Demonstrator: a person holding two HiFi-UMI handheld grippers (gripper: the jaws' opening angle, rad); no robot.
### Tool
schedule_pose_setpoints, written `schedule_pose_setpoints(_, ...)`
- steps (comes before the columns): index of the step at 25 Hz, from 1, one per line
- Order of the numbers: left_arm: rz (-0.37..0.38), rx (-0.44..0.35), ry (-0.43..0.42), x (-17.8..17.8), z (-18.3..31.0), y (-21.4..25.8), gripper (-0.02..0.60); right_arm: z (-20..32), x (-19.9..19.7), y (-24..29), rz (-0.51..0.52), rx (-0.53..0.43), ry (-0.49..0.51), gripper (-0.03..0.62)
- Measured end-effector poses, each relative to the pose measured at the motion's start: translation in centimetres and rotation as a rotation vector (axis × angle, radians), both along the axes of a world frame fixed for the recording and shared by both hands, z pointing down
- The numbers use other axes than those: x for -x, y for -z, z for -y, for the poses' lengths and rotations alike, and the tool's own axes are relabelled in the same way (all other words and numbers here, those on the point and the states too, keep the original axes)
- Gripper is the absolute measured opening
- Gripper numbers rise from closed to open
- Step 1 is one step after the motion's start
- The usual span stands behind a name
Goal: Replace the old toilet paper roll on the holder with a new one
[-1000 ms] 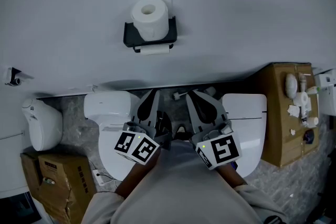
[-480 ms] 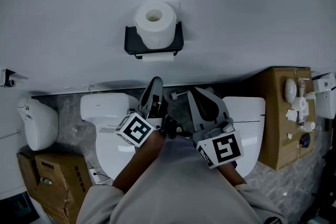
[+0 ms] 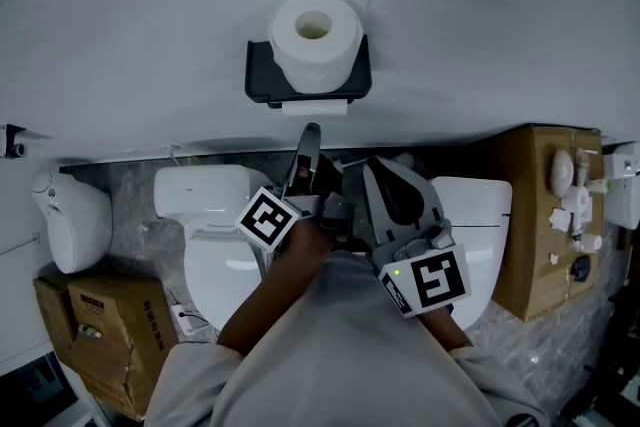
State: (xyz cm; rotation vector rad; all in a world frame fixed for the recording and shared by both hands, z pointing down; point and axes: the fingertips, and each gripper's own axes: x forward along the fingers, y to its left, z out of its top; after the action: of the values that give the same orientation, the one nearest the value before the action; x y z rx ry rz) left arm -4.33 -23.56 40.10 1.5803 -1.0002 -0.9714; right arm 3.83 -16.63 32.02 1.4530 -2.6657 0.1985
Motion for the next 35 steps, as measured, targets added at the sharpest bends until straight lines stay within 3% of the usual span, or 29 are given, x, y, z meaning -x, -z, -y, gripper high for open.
schedule_pose_setpoints(6,-0.046,-0.024,0.020,0.3,1.1,0.4,0.124,0.1,-0.1,-0.7,-0.018,0.019,-0.007,0.017)
schedule_pose_setpoints(15,-0.071,-0.024,0.029,0.5,2.9,0.3,0.127,0.6,0.2,-1.1,-0.037,0.037,-0.006,0.017)
schedule_pose_setpoints(19,-0.079,-0.017,0.029,0.4,3.7,0.1,0.167,1.1,0.4,-1.3,-0.039,0.044,-0.004,0.017)
schedule_pose_setpoints(35,-0.110,-0.006,0.024,0.1,5.1,-0.5,0.172,1.7,0.1,-2.0,-0.046,0.069,-0.018,0.017)
